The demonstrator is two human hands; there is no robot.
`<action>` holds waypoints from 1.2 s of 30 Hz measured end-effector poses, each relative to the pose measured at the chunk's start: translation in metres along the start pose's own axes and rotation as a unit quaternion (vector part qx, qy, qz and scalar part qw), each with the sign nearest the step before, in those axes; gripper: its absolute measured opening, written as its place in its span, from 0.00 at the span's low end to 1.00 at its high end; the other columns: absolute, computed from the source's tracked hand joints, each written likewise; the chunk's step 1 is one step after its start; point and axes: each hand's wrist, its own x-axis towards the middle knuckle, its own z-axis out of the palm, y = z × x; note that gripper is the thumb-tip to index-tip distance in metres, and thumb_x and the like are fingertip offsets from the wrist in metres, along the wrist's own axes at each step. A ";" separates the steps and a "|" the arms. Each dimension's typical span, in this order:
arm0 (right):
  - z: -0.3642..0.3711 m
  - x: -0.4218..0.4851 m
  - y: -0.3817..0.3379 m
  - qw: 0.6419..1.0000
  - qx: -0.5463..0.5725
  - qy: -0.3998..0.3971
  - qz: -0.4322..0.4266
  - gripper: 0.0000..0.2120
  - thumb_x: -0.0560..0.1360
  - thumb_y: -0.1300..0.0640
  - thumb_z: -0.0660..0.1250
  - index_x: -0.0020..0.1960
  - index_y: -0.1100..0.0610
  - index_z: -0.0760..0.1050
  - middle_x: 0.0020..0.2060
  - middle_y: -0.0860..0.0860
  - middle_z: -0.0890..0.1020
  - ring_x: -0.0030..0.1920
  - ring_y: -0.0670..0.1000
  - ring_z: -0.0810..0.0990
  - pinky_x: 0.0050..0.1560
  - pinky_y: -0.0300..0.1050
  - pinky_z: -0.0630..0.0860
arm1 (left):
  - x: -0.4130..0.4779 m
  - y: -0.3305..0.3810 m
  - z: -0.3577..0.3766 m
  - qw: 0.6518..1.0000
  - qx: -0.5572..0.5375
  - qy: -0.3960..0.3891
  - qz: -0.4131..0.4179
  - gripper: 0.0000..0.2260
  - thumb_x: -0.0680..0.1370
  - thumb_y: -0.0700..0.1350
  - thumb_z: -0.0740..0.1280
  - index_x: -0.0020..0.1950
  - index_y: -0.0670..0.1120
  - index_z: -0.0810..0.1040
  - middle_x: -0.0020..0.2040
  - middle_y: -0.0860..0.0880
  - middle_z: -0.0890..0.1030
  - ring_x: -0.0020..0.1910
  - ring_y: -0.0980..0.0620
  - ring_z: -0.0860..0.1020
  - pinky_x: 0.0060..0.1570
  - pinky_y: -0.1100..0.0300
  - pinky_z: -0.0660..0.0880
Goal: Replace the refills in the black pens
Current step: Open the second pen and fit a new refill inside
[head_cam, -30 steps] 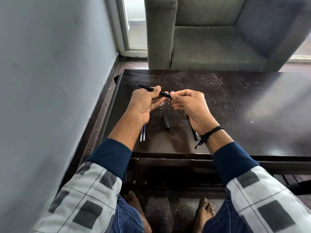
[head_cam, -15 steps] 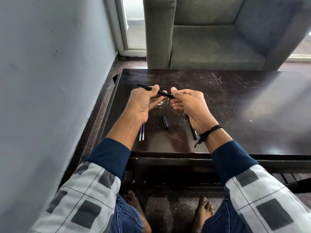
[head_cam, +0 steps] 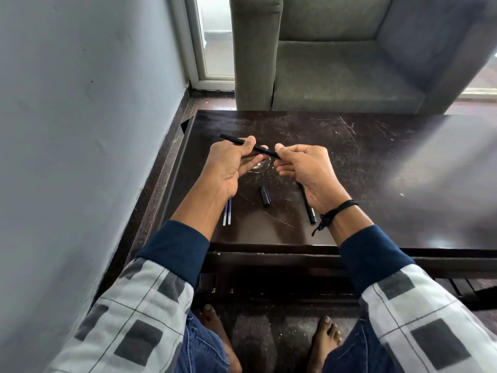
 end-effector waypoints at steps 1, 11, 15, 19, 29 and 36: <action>0.000 0.000 0.000 1.000 -0.001 0.000 -0.002 0.09 0.78 0.57 0.73 0.43 0.61 0.82 0.34 0.56 0.84 0.33 0.47 0.80 0.36 0.37 0.78 | 0.000 0.000 0.000 1.000 0.001 -0.001 0.000 0.05 0.79 0.36 0.68 0.52 0.34 0.78 0.48 0.35 0.84 0.45 0.41 0.86 0.41 0.60 0.83; 0.000 0.001 0.001 1.000 0.002 -0.007 -0.003 0.10 0.77 0.53 0.75 0.46 0.61 0.82 0.37 0.55 0.84 0.35 0.47 0.81 0.38 0.37 0.79 | -0.001 0.002 0.000 1.000 -0.004 0.001 0.001 0.04 0.80 0.36 0.68 0.51 0.34 0.77 0.42 0.38 0.85 0.38 0.45 0.86 0.37 0.62 0.82; 0.001 0.001 0.002 1.000 -0.007 0.000 -0.019 0.07 0.77 0.60 0.74 0.44 0.64 0.82 0.35 0.56 0.83 0.35 0.48 0.80 0.37 0.37 0.79 | -0.001 0.000 0.001 1.000 -0.002 -0.002 0.001 0.07 0.80 0.36 0.68 0.54 0.33 0.77 0.45 0.36 0.84 0.40 0.44 0.86 0.38 0.62 0.82; 0.001 0.001 0.002 0.999 -0.016 -0.003 -0.035 0.05 0.75 0.61 0.75 0.46 0.63 0.83 0.37 0.53 0.84 0.38 0.47 0.81 0.42 0.37 0.80 | 0.000 0.000 0.000 1.000 -0.004 0.000 0.002 0.07 0.80 0.36 0.68 0.54 0.33 0.77 0.45 0.36 0.84 0.40 0.44 0.86 0.39 0.61 0.83; 0.001 -0.001 0.000 0.999 -0.028 -0.004 -0.042 0.03 0.76 0.63 0.74 0.44 0.62 0.83 0.35 0.51 0.84 0.37 0.46 0.80 0.40 0.37 0.79 | -0.001 -0.001 0.001 1.000 -0.001 0.002 0.001 0.11 0.80 0.36 0.68 0.58 0.31 0.77 0.49 0.34 0.84 0.45 0.42 0.86 0.40 0.61 0.82; 0.003 0.000 0.000 1.000 -0.008 -0.005 -0.010 0.10 0.78 0.53 0.73 0.46 0.61 0.82 0.34 0.54 0.84 0.34 0.47 0.80 0.35 0.36 0.78 | 0.001 0.001 -0.001 1.000 -0.008 0.003 0.002 0.08 0.79 0.36 0.68 0.55 0.32 0.77 0.46 0.36 0.85 0.41 0.43 0.86 0.39 0.62 0.82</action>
